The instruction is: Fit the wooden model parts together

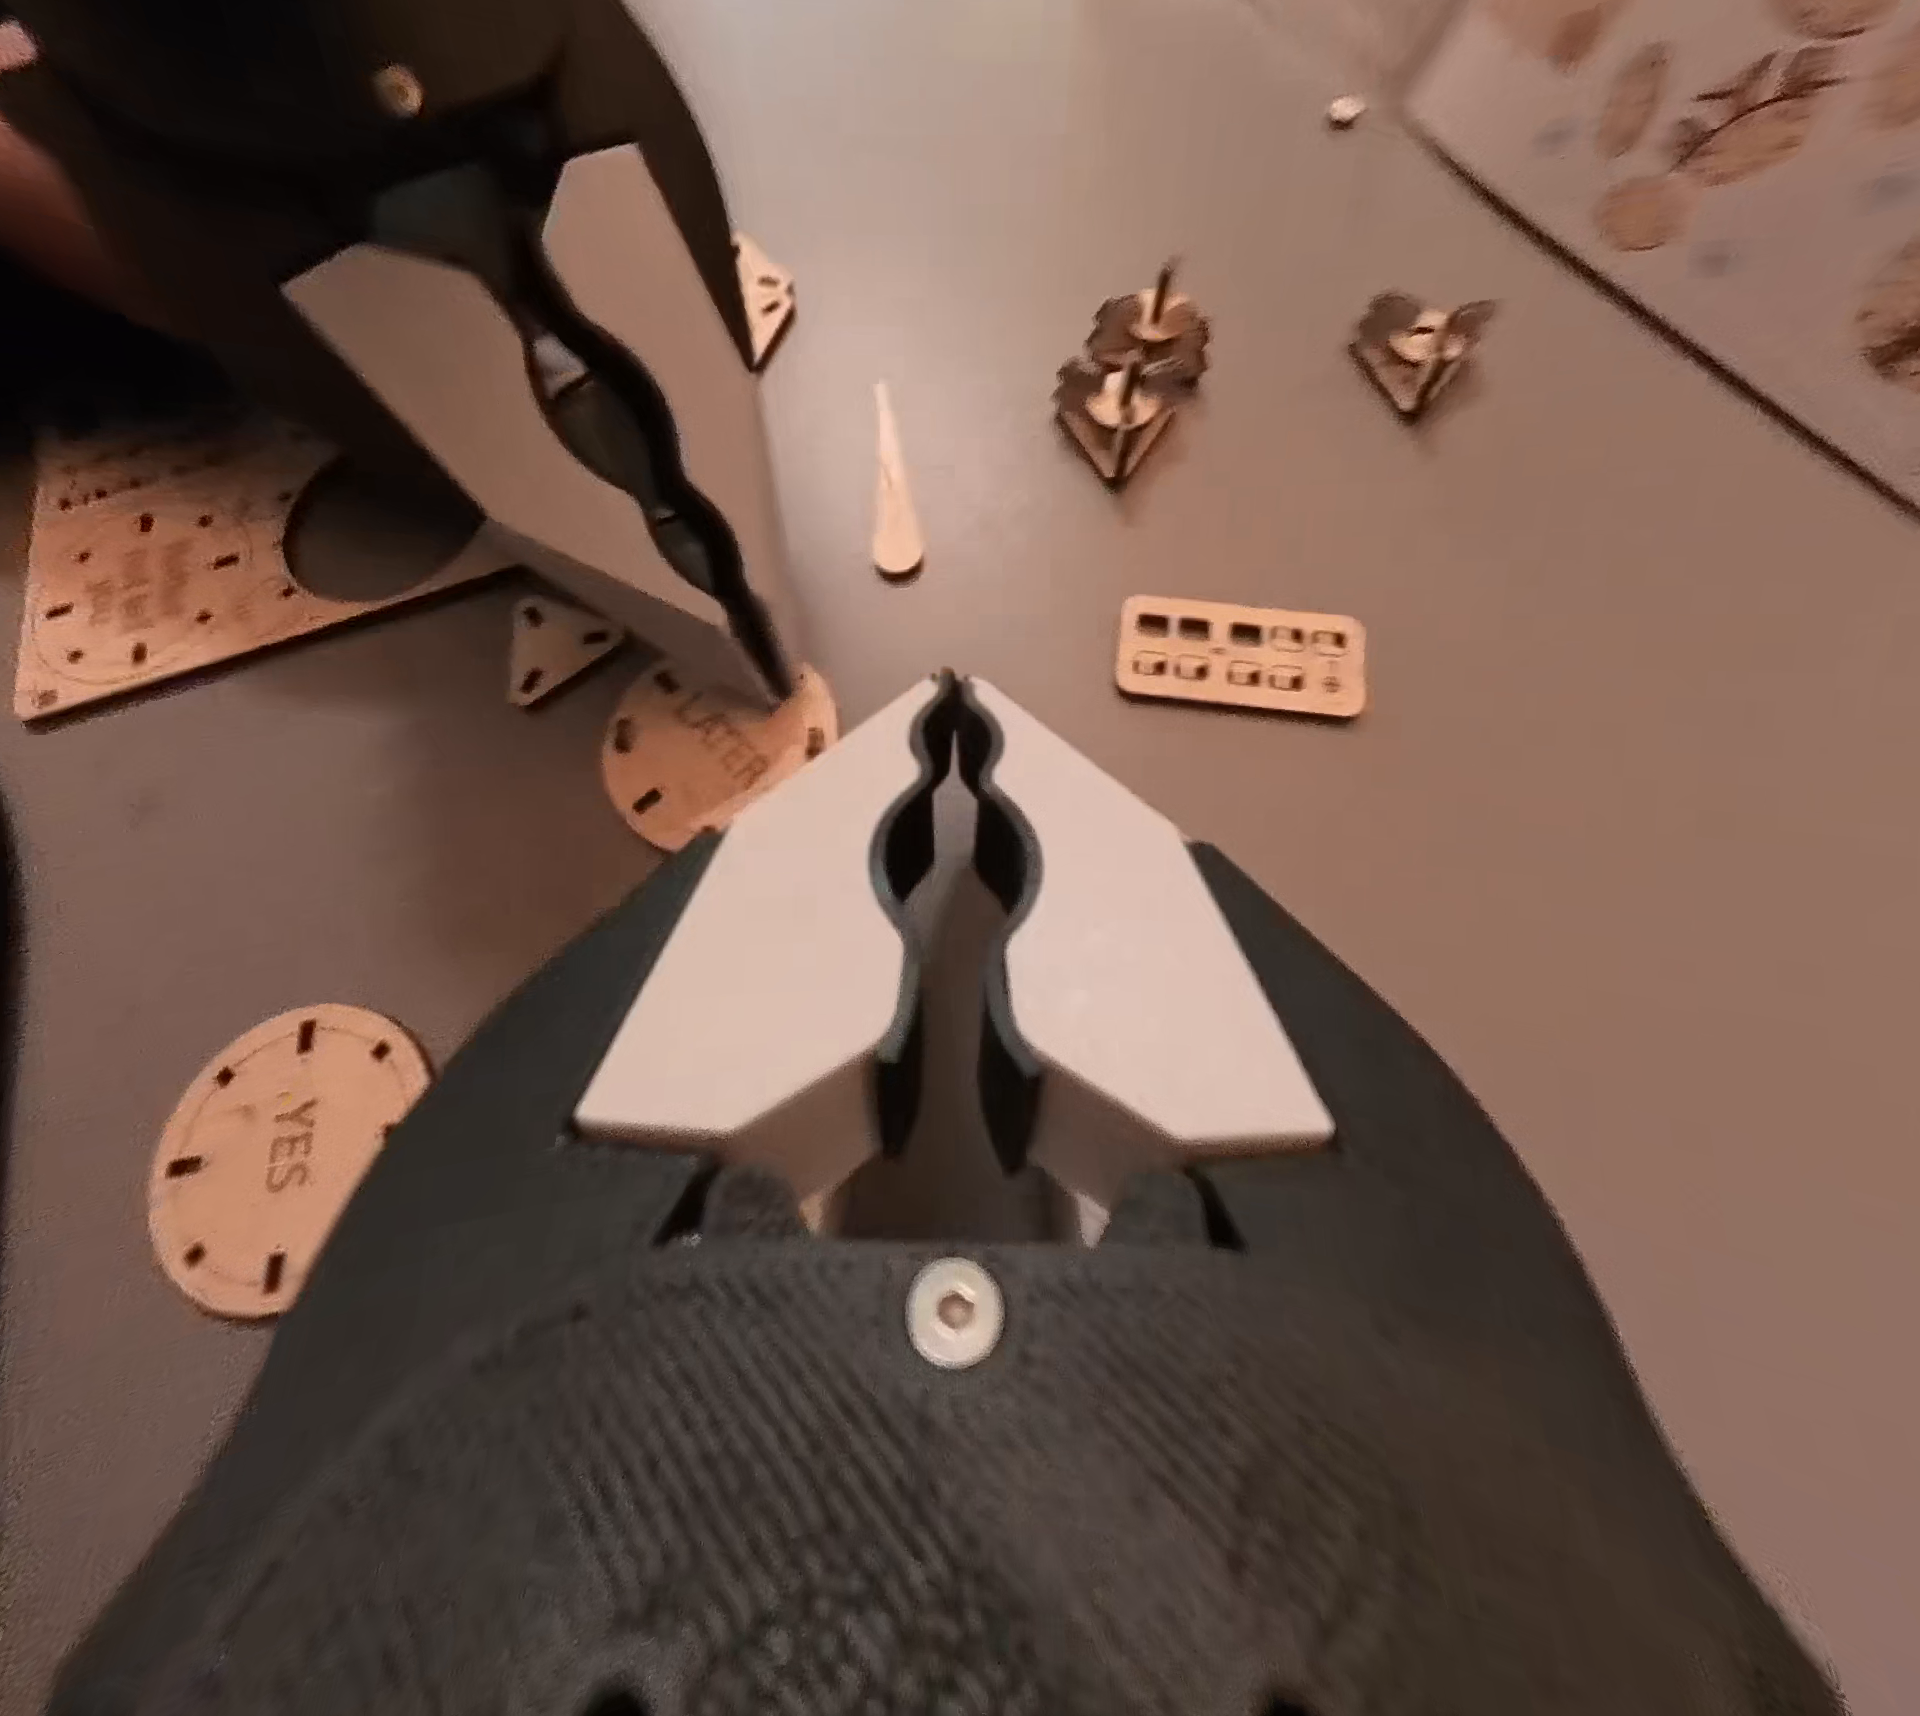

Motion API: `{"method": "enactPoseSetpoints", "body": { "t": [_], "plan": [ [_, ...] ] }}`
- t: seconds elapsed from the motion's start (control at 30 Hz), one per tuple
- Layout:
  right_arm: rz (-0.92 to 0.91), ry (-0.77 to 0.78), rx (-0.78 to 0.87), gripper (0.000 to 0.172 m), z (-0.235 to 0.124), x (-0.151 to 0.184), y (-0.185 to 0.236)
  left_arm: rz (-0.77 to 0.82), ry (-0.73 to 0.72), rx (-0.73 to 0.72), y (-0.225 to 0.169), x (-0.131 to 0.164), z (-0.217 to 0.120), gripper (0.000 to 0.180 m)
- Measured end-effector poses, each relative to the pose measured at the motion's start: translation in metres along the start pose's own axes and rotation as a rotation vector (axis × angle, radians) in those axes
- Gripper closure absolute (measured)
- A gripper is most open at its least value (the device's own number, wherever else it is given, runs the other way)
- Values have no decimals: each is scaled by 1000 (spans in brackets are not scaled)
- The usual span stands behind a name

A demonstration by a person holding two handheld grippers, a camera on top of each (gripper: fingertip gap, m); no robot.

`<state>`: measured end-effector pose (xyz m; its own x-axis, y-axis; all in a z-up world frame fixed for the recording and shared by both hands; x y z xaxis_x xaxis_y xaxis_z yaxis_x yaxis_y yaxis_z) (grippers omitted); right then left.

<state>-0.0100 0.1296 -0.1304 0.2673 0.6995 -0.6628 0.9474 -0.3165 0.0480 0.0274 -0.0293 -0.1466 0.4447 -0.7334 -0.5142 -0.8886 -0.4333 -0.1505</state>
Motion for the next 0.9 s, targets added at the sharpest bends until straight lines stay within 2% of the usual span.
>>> {"method": "enactPoseSetpoints", "body": {
  "t": [0.07, 0.13, 0.2, 0.3, 0.4, 0.47, 0.53, 0.63, 0.73, 0.8, 0.9],
  "plan": [
    [9, -19, -67, 172, 2, 1, 1, 4, 0, -6, 0, 0, 0, 179],
    [-35, 75, -165, 172, 15, 5, 13, 3, 0, -4, 0, 0, 0, 179],
    [-94, 86, -115, 172, 15, 3, 17, -2, -1, 3, 0, 0, 0, 179],
    [-17, -8, -46, 172, 1, -1, 5, -1, -1, 1, 0, 0, 0, 179],
    [61, -91, -89, 170, -3, -1, 0, 2, 0, -3, 0, 0, 0, 179],
    [35, 8, -113, 138, 9, 3, 7, -1, -1, 1, 0, 0, 0, 179],
    [-27, 90, -24, 121, 16, 5, 12, -5, -1, 8, 1, 0, 0, 179],
    [-62, 9, 2, 116, 9, 2, 17, -4, -1, 6, 0, 0, 0, 179],
    [-38, -46, -170, 106, 3, -1, 22, -4, -1, 7, 0, 0, 0, 179],
    [-74, -11, -198, 98, 5, 1, 26, -7, -1, 10, 1, 0, 0, 179],
    [-201, 79, -115, 93, 13, 7, 35, -9, -2, 13, 1, 0, 0, 179]
  ]
}}
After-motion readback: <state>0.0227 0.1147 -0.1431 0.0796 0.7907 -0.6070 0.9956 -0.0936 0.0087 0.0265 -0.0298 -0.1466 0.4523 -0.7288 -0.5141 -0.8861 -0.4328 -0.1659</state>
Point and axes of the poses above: each gripper's, where its closed fingertips meet, z out along the fingers, x out of its underside, y = z × x across the jaws, the point moved 10 cm from there along -z, back along the fingers, and after that the axes turned 13 degrees about y, right-handed, at the moved point
